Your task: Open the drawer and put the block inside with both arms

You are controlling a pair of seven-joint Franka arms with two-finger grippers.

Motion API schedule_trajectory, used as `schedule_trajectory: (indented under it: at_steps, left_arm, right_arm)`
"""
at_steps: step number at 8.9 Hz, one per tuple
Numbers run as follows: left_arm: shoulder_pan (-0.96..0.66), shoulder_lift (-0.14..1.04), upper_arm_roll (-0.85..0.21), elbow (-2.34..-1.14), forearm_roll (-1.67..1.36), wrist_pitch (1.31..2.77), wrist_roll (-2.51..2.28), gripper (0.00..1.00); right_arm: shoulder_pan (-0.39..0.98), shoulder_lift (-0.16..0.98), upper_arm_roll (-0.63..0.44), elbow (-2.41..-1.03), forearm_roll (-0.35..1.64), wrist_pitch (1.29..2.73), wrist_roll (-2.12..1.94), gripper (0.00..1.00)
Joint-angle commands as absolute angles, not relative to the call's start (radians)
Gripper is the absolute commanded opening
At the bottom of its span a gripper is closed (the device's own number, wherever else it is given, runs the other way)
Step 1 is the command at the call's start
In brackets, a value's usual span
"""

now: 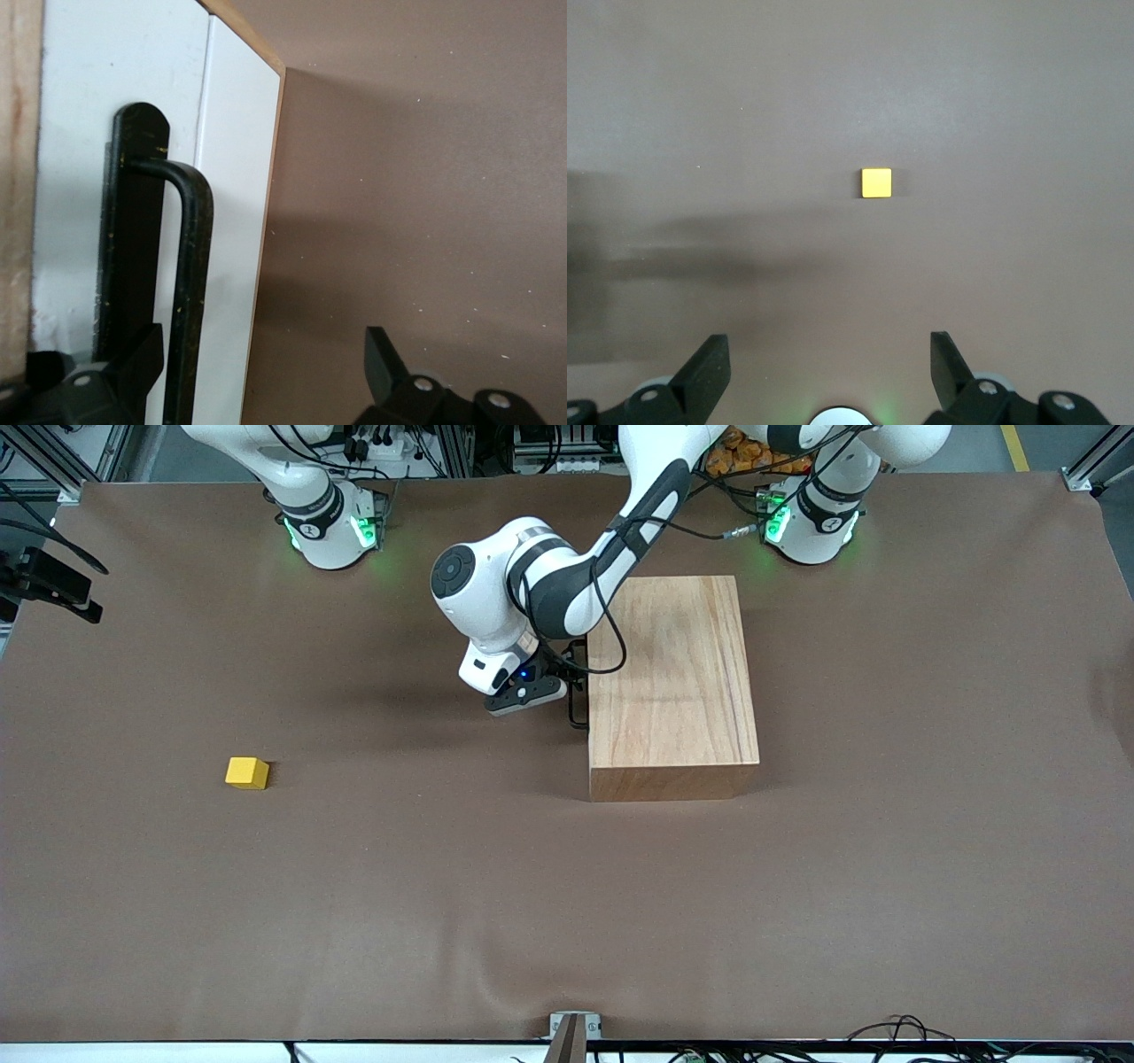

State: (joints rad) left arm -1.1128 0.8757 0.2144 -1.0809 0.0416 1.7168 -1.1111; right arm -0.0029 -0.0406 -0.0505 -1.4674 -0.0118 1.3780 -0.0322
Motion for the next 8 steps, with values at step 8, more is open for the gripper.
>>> schedule_trajectory:
  at_steps: [8]
  left_arm:
    - [-1.123,0.893,0.209,-1.055,0.063,1.790,-1.101,1.00]
  right_arm:
    - [-0.018,-0.052,-0.040,-1.477,-0.014,1.373,-0.034,1.00]
